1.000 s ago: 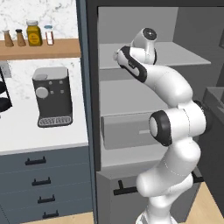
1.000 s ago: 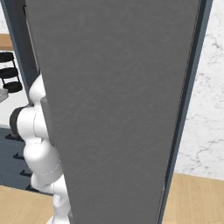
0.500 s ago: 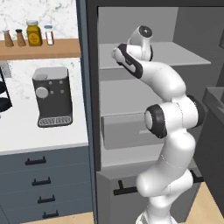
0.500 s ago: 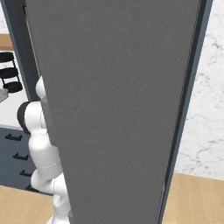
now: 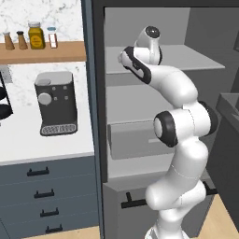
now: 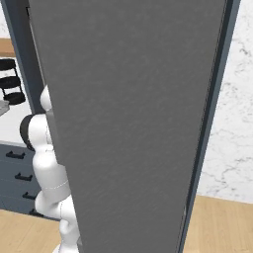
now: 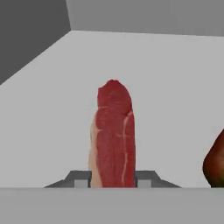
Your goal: Place one bell pepper and one steak in each tupperware on the nearby counter, to pack two identical lunches.
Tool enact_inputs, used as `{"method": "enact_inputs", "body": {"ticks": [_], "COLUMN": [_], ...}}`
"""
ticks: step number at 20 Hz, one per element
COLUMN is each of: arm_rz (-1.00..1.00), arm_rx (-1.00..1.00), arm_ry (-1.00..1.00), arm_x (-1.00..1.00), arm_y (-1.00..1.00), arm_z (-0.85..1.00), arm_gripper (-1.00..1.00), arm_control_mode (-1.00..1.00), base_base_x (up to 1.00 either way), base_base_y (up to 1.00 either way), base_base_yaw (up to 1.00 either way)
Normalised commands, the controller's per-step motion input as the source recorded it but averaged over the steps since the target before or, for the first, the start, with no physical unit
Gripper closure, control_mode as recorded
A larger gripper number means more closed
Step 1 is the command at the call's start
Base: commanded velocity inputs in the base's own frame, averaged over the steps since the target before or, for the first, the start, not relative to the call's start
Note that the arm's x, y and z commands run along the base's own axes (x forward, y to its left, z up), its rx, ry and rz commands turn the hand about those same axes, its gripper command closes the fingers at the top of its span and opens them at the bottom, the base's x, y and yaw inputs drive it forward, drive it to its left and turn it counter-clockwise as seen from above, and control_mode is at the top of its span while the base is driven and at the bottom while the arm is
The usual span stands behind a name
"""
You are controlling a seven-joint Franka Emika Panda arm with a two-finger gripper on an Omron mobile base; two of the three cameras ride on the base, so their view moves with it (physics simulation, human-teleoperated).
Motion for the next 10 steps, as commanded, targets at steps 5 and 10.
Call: {"method": "enact_inputs", "body": {"ticks": [5, 10], "arm_rz": [0.0, 0.0], "arm_rx": [0.0, 0.0], "arm_ry": [0.04, 0.0], "arm_x": [-0.02, -0.54], "arm_y": [0.0, 0.0], "arm_z": [-0.2, 0.0], "arm_gripper": [1.0, 1.0], "arm_control_mode": [-1.0, -1.0], "base_base_x": [0.0, 0.0], "base_base_y": [0.0, 0.0], "base_base_yaw": [0.0, 0.0]}}
